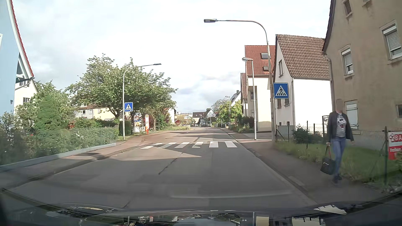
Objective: Follow the waypoints while adhering to traffic rules and regulations
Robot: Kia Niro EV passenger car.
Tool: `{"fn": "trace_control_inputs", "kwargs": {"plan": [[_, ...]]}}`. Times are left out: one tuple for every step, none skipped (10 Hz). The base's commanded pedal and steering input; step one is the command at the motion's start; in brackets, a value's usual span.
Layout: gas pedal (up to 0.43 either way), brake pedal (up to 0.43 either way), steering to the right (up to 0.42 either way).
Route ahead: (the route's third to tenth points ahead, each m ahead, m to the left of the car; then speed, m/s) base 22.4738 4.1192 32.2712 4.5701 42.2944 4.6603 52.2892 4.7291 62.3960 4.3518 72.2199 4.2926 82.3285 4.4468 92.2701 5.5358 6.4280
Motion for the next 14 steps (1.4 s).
{"fn": "trace_control_inputs", "kwargs": {"plan": [[0.067,0.000,0.009],[0.067,0.000,0.010],[0.067,0.000,0.011],[0.067,0.000,0.010],[0.067,0.000,0.009],[0.067,0.000,0.010],[0.067,0.000,0.010],[0.067,0.000,0.010],[0.067,0.000,0.009],[0.067,0.000,0.009],[0.067,0.000,0.009],[0.067,0.000,0.010],[0.067,0.000,0.009],[0.067,0.000,0.008]]}}
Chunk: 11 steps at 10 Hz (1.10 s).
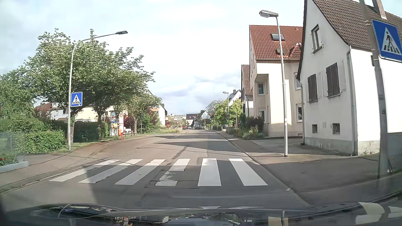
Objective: Follow the waypoints while adhering to traffic rules and regulations
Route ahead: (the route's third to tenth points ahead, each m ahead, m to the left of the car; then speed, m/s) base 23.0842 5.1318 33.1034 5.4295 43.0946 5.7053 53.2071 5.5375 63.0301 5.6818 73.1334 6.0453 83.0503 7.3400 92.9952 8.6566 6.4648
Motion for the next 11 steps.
{"fn": "trace_control_inputs", "kwargs": {"plan": [[0.067,0.000,0.008],[0.079,0.000,0.006],[0.079,0.000,0.006],[0.079,0.000,0.006],[0.079,0.000,0.006],[0.079,0.000,0.006],[0.087,0.000,0.004],[0.087,0.000,0.005],[0.087,0.000,0.006],[0.087,0.000,0.004],[0.087,0.000,0.004]]}}
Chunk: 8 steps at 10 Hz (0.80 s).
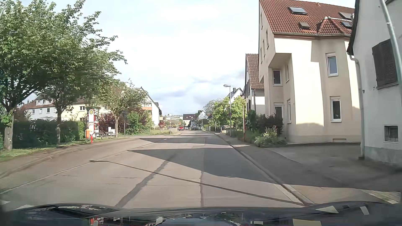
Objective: Follow the waypoints while adhering to traffic rules and regulations
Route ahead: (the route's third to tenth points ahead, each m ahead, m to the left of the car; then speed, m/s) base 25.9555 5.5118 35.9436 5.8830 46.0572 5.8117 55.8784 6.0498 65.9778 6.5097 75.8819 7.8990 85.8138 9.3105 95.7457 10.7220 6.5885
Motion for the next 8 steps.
{"fn": "trace_control_inputs", "kwargs": {"plan": [[0.087,0.000,0.004],[0.087,0.000,0.005],[0.087,0.000,0.004],[0.087,0.000,0.002],[0.087,0.000,0.002],[0.087,0.000,0.005],[0.087,0.000,0.006],[0.087,0.000,0.001]]}}
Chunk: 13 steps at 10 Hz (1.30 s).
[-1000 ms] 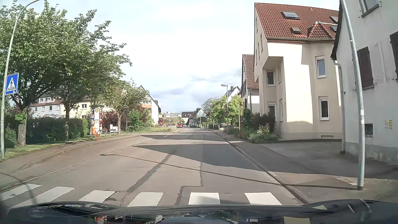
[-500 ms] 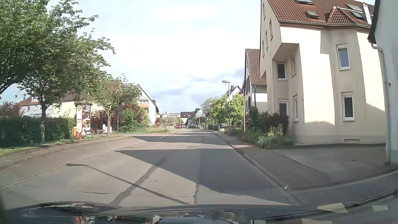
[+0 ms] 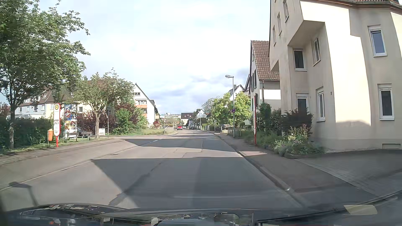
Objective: Follow the waypoints while adhering to traffic rules and regulations
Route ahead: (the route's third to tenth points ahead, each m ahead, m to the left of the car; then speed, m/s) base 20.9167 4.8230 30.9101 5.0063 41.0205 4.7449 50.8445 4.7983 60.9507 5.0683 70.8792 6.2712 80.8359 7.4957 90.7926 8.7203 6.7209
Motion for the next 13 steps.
{"fn": "trace_control_inputs", "kwargs": {"plan": [[0.087,0.000,-0.004],[0.087,0.000,-0.008],[0.087,0.000,-0.009],[0.087,0.000,-0.007],[0.087,0.000,-0.006],[0.087,0.000,-0.004],[0.087,0.000,-0.004],[0.087,0.000,-0.004],[0.087,0.000,-0.004],[0.087,0.000,-0.003],[0.087,0.000,-0.003],[0.087,0.000,-0.003],[0.087,0.000,-0.003]]}}
